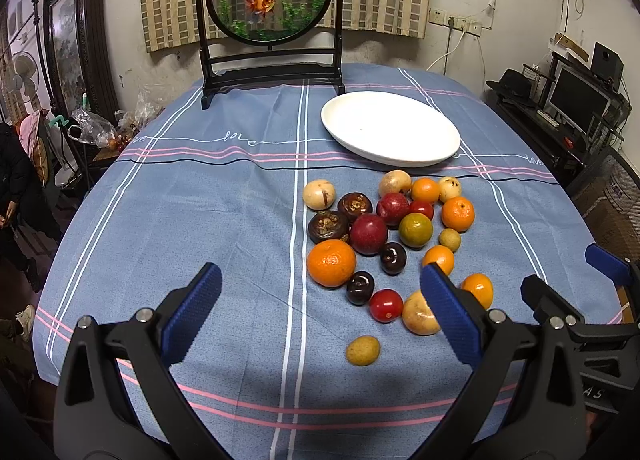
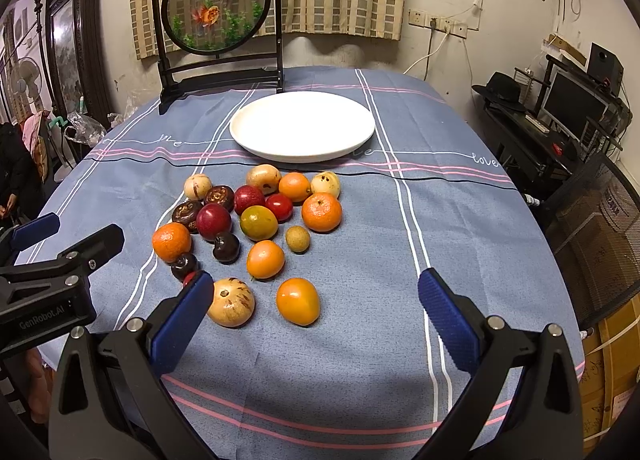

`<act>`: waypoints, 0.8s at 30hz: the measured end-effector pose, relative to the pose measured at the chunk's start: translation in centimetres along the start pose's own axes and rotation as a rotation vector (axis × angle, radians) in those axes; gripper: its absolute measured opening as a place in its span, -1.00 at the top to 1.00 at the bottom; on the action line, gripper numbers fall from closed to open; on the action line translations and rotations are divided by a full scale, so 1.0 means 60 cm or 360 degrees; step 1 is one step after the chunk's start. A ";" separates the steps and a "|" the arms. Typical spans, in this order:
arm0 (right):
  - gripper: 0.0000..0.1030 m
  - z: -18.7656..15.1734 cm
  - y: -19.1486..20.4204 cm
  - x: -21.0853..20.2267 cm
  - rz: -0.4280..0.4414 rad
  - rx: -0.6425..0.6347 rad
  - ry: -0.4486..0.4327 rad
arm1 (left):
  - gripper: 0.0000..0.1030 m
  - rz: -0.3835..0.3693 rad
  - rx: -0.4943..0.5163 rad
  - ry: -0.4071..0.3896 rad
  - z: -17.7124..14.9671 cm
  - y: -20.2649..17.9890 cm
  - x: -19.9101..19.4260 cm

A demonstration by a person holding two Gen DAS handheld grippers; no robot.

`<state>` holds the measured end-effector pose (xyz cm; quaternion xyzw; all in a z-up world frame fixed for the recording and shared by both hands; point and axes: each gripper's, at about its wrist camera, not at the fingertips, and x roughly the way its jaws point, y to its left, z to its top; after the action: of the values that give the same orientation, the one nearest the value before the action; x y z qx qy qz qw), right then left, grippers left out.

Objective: Organize fruits

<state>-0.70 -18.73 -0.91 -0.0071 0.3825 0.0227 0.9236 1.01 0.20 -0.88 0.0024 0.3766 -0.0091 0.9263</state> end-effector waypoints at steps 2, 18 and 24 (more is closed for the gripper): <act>-0.97 0.000 0.000 0.000 0.0000 -0.0001 0.0000 | -0.96 0.0000 -0.0001 0.0000 0.000 -0.001 0.001; -0.97 -0.002 0.005 0.006 0.0041 -0.0020 0.0009 | -0.96 0.0000 -0.0002 0.0013 -0.003 -0.001 0.006; -0.97 -0.017 0.004 0.024 0.0160 -0.0151 0.0040 | -0.96 0.0004 0.0011 0.0047 -0.007 0.018 0.022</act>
<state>-0.41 -18.49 -2.64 -0.0320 0.3923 0.0872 0.9151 1.69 1.29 -2.12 0.0064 0.3903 -0.0091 0.9206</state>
